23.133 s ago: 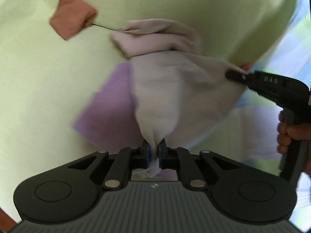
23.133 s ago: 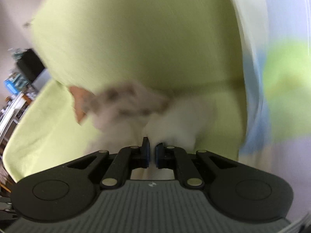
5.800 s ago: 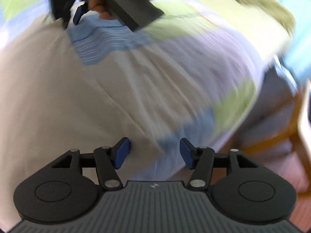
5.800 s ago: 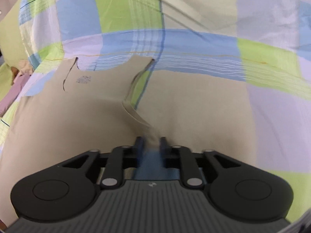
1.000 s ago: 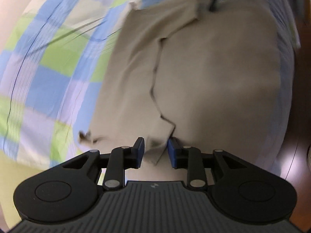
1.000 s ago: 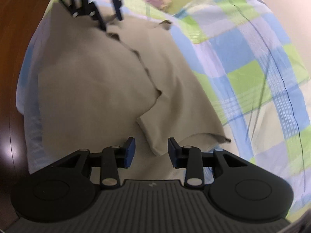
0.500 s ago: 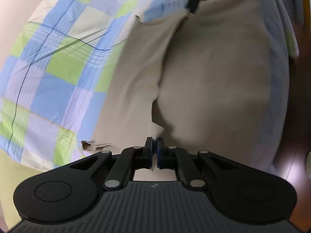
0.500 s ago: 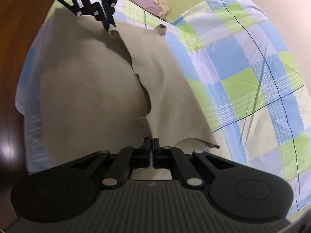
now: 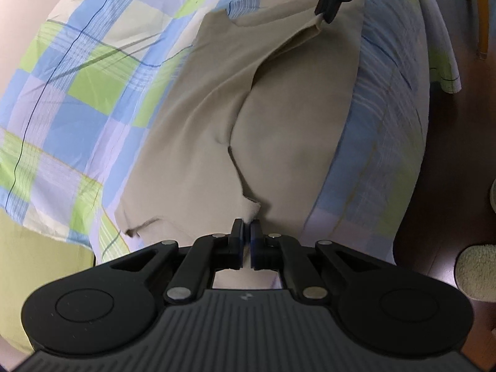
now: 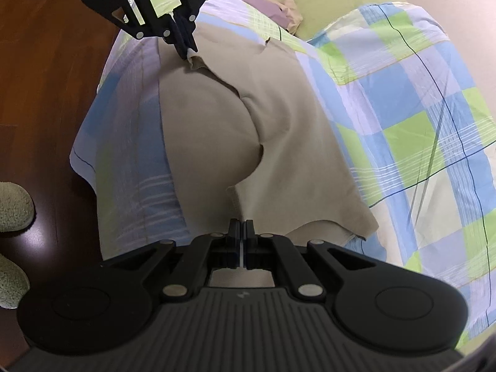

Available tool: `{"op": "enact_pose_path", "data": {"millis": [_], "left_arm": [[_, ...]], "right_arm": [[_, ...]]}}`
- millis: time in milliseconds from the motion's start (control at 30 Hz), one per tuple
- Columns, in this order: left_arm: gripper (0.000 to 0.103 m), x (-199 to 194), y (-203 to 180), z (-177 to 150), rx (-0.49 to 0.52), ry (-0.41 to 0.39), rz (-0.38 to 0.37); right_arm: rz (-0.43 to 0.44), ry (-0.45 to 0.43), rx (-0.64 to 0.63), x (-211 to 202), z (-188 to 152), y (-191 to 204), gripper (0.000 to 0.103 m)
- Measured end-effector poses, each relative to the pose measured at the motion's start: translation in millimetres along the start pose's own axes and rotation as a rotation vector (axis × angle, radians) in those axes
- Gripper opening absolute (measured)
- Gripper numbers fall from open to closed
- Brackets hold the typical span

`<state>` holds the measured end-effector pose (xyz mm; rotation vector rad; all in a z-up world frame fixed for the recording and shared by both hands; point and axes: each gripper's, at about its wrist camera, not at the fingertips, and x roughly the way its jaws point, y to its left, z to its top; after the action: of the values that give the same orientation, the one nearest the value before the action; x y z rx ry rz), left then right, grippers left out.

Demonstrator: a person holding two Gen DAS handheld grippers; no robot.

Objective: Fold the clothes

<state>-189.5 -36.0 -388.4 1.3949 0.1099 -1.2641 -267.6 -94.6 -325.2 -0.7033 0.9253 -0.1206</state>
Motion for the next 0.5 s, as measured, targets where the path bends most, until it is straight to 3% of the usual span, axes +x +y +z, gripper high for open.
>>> {"op": "enact_pose_path", "data": {"millis": [500], "left_arm": [[0.001, -5.0, -14.5, -0.2, 0.042, -0.019, 0.020]], "right_arm": [[0.018, 0.008, -0.037, -1.5, 4.7, 13.8, 0.000]]}}
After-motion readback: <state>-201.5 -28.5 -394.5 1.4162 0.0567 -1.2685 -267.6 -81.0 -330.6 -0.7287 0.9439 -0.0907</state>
